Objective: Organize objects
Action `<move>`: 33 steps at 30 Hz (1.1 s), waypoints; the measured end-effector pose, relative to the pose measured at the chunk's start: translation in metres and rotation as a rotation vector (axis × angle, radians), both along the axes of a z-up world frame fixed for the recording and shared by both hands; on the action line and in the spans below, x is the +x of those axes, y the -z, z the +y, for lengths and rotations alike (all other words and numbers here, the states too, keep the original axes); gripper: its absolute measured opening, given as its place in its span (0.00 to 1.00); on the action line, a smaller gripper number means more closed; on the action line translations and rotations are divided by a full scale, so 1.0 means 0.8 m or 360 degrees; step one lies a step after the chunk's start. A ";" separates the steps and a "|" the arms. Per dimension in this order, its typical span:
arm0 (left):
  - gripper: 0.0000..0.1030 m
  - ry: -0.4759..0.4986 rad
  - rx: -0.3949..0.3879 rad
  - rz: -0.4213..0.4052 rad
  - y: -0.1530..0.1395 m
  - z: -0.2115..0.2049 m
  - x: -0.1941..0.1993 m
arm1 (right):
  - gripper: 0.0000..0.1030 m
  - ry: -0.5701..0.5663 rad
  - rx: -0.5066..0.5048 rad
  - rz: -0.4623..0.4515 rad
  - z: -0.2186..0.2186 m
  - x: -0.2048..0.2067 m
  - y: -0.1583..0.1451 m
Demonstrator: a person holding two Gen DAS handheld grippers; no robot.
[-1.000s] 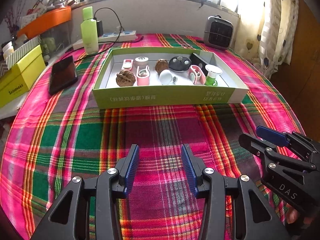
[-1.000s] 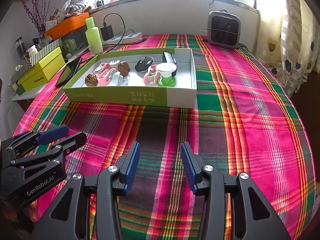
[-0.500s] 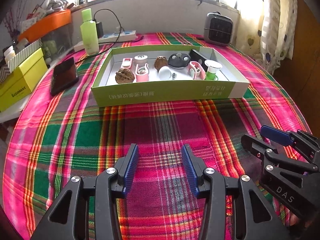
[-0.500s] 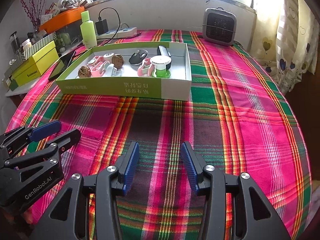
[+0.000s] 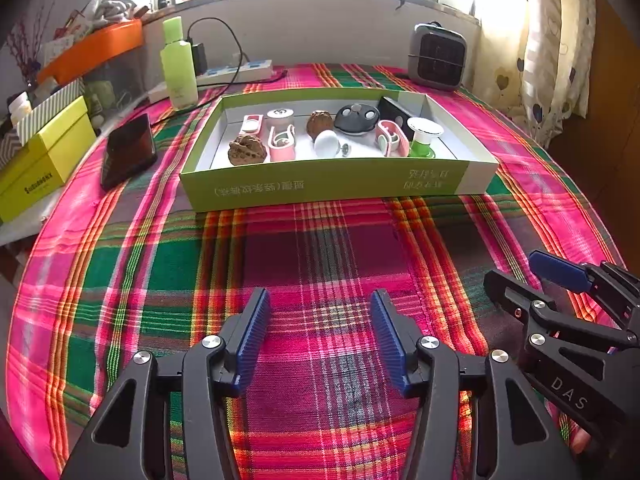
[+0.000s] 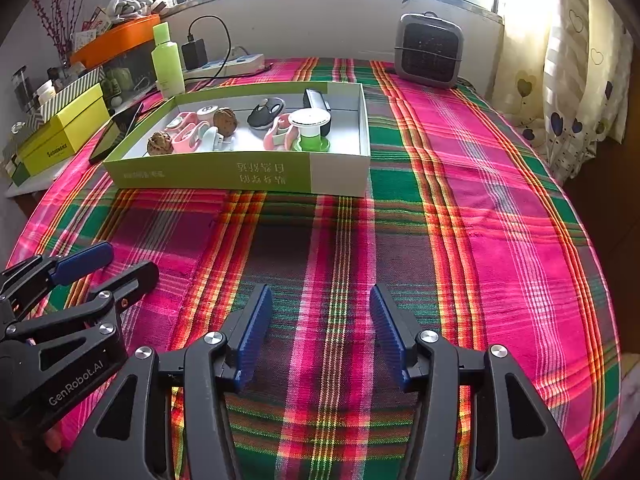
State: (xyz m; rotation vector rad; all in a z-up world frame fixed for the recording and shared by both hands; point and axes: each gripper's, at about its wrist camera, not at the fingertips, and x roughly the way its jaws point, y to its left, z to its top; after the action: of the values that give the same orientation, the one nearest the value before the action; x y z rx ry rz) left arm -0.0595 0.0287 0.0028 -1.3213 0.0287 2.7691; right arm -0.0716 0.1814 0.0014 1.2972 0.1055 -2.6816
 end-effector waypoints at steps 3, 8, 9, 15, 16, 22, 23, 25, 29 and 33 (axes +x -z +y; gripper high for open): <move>0.54 -0.0001 -0.0013 -0.0001 0.000 0.003 0.000 | 0.52 -0.0002 0.0000 0.0000 0.001 0.000 0.000; 0.56 0.0007 -0.0014 -0.0002 0.001 0.005 0.001 | 0.56 -0.0021 0.0007 -0.0003 -0.003 0.000 0.001; 0.56 0.0007 -0.0013 -0.0002 0.001 0.006 0.001 | 0.57 -0.0022 0.0008 -0.0004 -0.003 -0.001 0.001; 0.57 0.0006 -0.0011 -0.0002 0.001 0.006 0.001 | 0.58 -0.0023 0.0008 -0.0005 -0.003 -0.001 0.001; 0.57 0.0006 -0.0009 -0.0002 0.001 0.005 0.001 | 0.58 -0.0023 0.0007 -0.0006 -0.003 -0.001 0.001; 0.57 0.0006 -0.0011 -0.0002 0.001 0.005 0.001 | 0.59 -0.0023 0.0008 -0.0006 -0.003 -0.002 0.001; 0.57 0.0007 -0.0011 -0.0002 0.001 0.005 0.001 | 0.59 -0.0023 0.0009 -0.0005 -0.003 -0.002 0.001; 0.57 0.0007 -0.0010 -0.0002 0.002 0.006 0.001 | 0.59 -0.0024 0.0008 -0.0005 -0.003 -0.002 0.001; 0.57 0.0006 -0.0010 -0.0002 0.001 0.005 0.001 | 0.60 -0.0024 0.0008 -0.0005 -0.003 -0.002 0.001; 0.57 0.0007 -0.0011 -0.0002 0.001 0.005 0.001 | 0.60 -0.0024 0.0008 -0.0006 -0.003 -0.002 0.001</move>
State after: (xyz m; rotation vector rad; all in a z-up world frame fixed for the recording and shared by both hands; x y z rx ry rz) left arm -0.0590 0.0326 0.0016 -1.3232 0.0406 2.7671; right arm -0.0731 0.1790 0.0009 1.2973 0.1214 -2.6681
